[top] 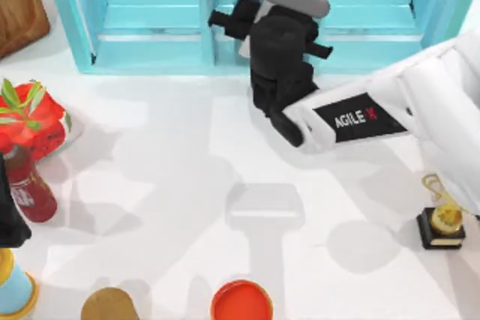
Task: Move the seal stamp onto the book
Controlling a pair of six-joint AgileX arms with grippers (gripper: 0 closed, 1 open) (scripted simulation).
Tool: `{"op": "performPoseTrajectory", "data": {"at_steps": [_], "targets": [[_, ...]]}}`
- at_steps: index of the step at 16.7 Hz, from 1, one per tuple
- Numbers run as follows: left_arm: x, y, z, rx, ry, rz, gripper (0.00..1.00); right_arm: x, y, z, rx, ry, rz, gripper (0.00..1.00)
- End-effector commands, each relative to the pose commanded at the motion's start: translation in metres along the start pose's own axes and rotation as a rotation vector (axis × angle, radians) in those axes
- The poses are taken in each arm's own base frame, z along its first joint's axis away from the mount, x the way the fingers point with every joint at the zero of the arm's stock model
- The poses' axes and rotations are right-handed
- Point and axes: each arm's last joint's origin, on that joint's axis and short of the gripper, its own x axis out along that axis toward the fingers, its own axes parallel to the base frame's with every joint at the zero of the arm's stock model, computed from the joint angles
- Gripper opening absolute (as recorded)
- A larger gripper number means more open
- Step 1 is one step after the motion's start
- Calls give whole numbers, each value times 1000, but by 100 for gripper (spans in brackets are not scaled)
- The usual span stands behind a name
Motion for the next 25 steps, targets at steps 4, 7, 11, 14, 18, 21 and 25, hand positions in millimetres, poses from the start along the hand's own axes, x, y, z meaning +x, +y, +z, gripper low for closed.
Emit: {"op": "performPoseTrajectory", "data": {"at_steps": [4, 7, 11, 14, 18, 21, 25], "targets": [[0, 0, 0, 0, 0, 0, 100, -44, 34, 48, -12, 4, -9, 0], [0, 0, 0, 0, 0, 0, 100, -96, 58, 100, -5, -8, -3, 0], [0, 0, 0, 0, 0, 0, 100, -162, 67, 150, 6, -13, 5, 0], [0, 0, 0, 0, 0, 0, 100, -189, 65, 163, 5, -7, 5, 0], [0, 0, 0, 0, 0, 0, 100, -193, 64, 164, 4, -5, 5, 0], [0, 0, 0, 0, 0, 0, 100, -191, 63, 162, -8, -4, 3, 0], [0, 0, 0, 0, 0, 0, 100, -191, 57, 150, -158, 13, 33, 0]]}}
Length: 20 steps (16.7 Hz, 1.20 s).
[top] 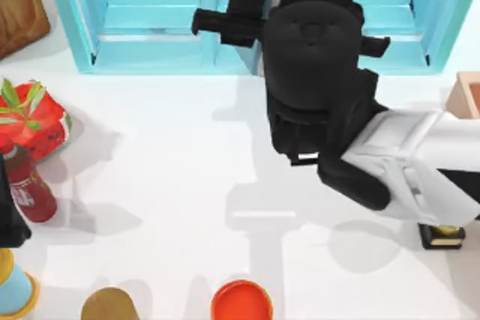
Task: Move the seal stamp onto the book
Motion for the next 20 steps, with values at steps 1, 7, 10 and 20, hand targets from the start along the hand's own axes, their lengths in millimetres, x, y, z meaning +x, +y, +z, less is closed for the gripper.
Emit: {"op": "performPoseTrajectory", "data": {"at_steps": [1, 7, 10, 20], "targets": [[0, 0, 0, 0, 0, 0, 100, 0, -3, -6, -65, 8, 10, 0], [0, 0, 0, 0, 0, 0, 100, -3, -32, -49, -626, 70, 108, 0], [0, 0, 0, 0, 0, 0, 100, -8, -53, -69, -952, 87, 185, 0], [0, 0, 0, 0, 0, 0, 100, -34, -115, -96, -1698, -1, 425, 0]]}}
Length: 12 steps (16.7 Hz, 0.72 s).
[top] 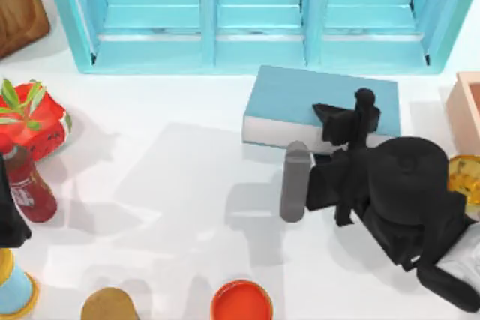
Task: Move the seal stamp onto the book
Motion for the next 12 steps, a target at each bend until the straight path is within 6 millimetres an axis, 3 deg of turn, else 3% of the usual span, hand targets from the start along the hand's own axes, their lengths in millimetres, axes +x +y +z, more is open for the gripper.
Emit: {"op": "performPoseTrajectory", "data": {"at_steps": [12], "targets": [[0, 0, 0, 0, 0, 0, 100, -7, 3, -4, -46, -12, 6, 0]]}}
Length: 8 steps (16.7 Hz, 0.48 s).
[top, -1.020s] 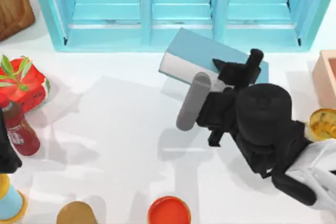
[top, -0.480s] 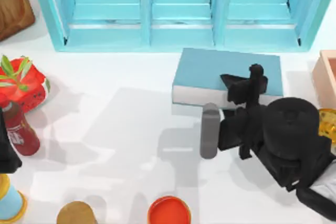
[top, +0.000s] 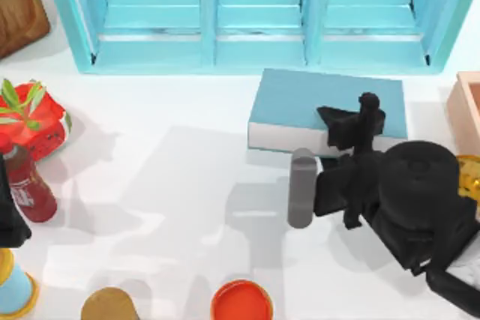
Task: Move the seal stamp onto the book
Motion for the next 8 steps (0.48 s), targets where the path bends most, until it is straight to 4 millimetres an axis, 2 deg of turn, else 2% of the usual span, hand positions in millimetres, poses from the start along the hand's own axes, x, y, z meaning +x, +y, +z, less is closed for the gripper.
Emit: {"op": "performPoseTrajectory", "data": {"at_steps": [4, 8], "targets": [[0, 0, 0, 0, 0, 0, 100, -1, -1, 0, 0, 0, -4, 0], [0, 0, 0, 0, 0, 0, 100, 2, 9, 0, -3, 1, 8, 0]]}}
